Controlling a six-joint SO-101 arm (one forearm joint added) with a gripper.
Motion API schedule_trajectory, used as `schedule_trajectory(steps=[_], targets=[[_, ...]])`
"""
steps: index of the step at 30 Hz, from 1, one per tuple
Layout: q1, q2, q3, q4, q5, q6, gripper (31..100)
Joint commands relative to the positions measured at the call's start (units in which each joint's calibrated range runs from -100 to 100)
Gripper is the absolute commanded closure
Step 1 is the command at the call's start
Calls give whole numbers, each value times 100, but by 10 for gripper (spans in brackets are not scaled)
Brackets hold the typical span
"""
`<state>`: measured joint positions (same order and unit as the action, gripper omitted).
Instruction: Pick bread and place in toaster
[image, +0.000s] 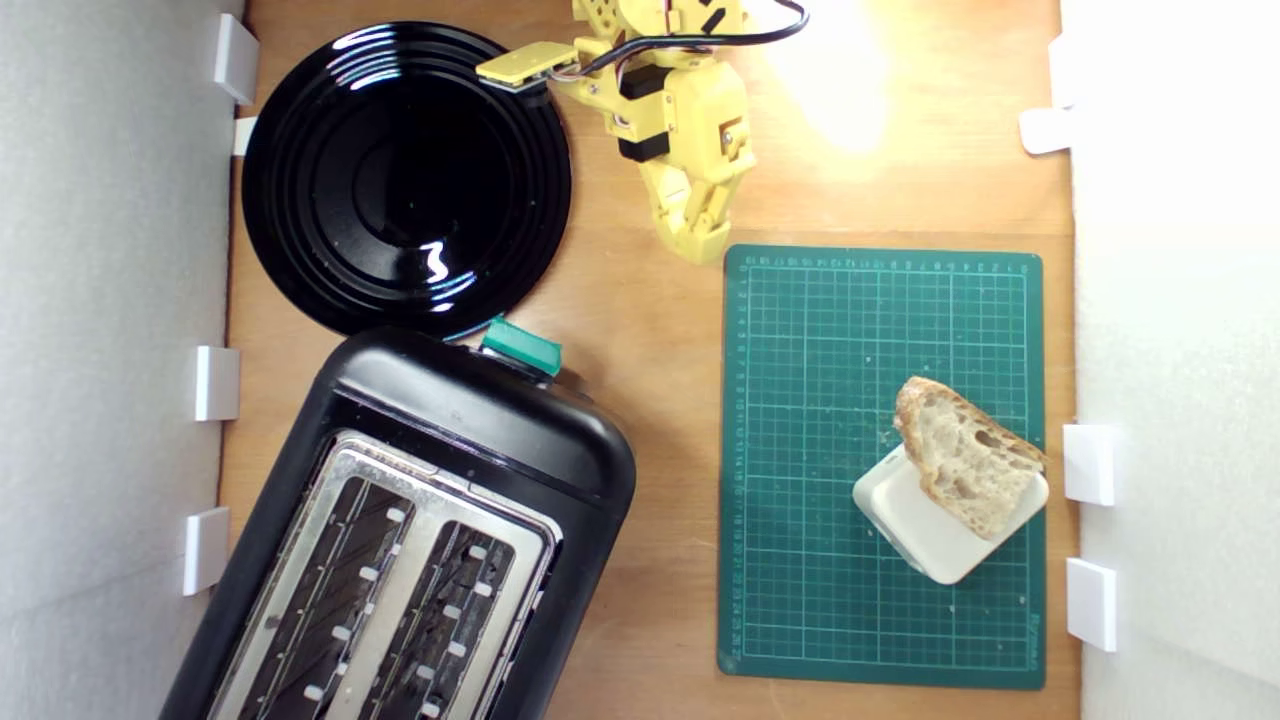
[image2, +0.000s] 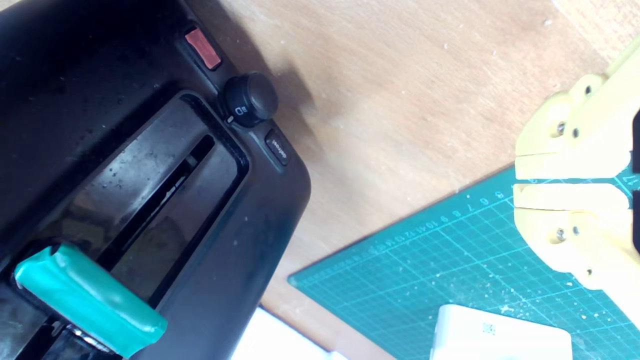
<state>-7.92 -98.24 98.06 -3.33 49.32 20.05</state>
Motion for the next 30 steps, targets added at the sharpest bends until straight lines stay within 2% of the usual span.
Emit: schedule_trajectory(steps=[1,5,9,13,19,22,27,30], targets=[[26,265,-124,-66,-69,43,988],[26,739,-242,-66,-436,43,991],[26,1313,-305,-120,-1425,43,989],[-6,1962,-804,-175,-1826,-4,989],[-54,3476,-1603,-1045,-2518,27,988],[-361,4017,-1567,-1317,-3285,27,988],[-1029,4666,-1494,-1353,-4369,12,987],[-1263,5106,-1476,-1353,-4881,-15,987]])
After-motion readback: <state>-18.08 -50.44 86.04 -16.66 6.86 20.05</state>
